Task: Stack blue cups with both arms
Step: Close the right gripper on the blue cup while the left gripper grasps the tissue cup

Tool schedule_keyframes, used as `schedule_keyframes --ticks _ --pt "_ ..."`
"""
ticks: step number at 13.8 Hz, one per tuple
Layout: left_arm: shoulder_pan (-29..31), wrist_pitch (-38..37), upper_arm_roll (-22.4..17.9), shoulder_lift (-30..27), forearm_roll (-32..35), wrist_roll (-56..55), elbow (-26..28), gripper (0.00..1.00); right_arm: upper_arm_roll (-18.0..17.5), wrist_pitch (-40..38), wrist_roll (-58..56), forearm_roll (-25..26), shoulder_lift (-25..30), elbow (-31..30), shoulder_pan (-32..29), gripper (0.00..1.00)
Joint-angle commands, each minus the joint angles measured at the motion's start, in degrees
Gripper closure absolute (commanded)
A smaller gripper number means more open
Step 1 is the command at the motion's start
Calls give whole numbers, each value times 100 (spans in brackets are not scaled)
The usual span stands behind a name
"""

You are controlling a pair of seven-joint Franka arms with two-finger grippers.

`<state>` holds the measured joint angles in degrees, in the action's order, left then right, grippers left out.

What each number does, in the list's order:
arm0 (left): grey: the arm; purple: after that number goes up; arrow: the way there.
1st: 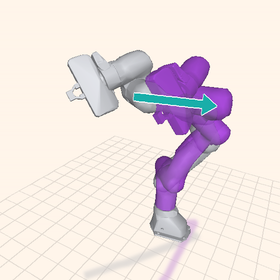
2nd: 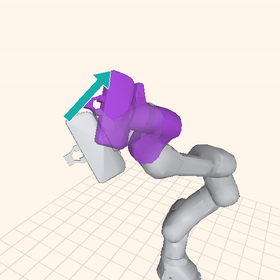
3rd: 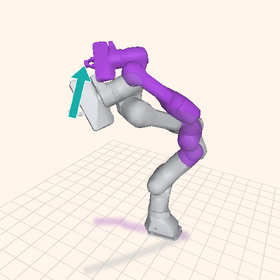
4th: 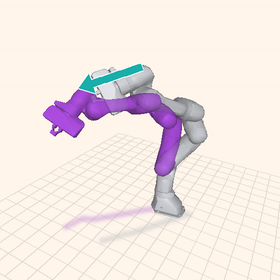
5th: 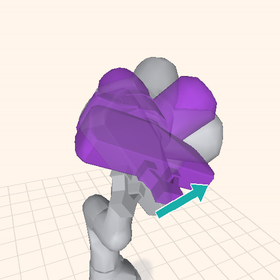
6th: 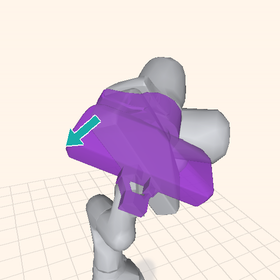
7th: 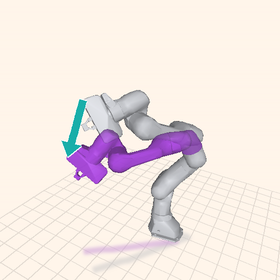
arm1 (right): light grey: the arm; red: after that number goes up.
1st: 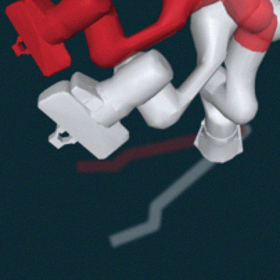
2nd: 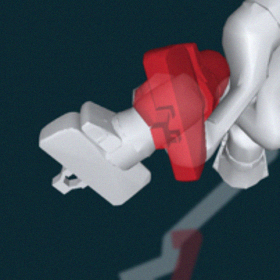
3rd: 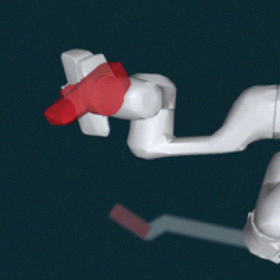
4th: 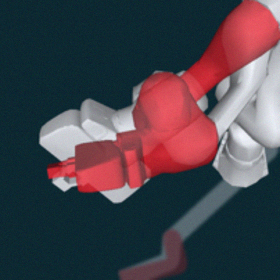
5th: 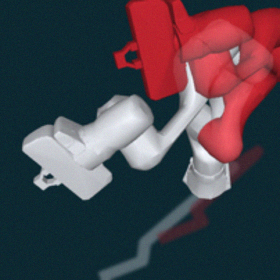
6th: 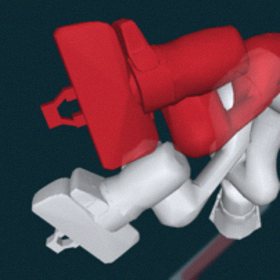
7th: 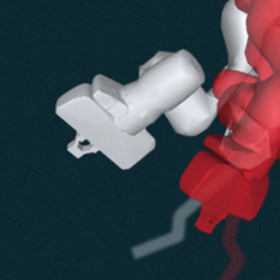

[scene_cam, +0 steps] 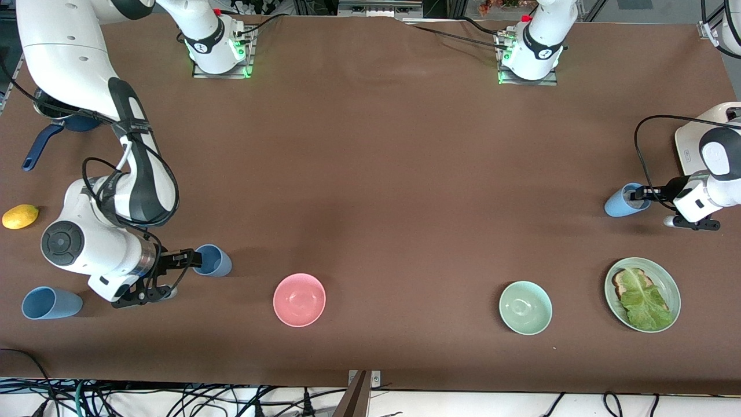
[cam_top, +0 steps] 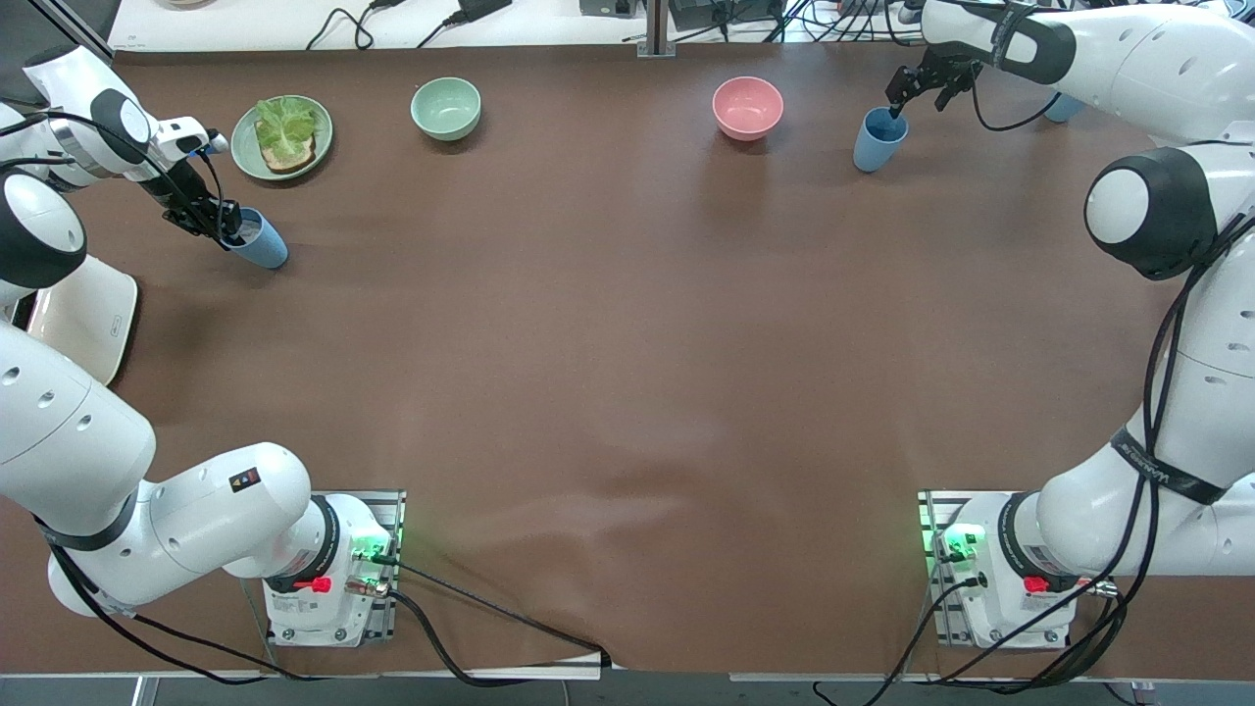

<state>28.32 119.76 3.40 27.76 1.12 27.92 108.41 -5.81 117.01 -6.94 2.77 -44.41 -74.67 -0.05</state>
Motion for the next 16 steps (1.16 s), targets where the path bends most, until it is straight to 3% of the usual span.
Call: schedule_keyframes --ticks 1,5,7,10,16 --pt "77 -145 65 -16 90 153 -74 100 -43 94 -18 13 -41 -39 -65 10" --pt "42 -408 108 -112 91 109 -258 100 -43 94 79 4 -94 -39 -39 22" --pt "-63 -934 265 -244 73 82 -704 100 -52 85 175 4 -94 -39 -30 34" --pt "-73 -1595 906 -306 99 -258 -1286 100 -61 50 307 4 -85 -30 -4 50" --pt "-125 -1745 2505 -456 90 -2522 -1278 100 -87 -2 448 4 -67 -21 14 76"
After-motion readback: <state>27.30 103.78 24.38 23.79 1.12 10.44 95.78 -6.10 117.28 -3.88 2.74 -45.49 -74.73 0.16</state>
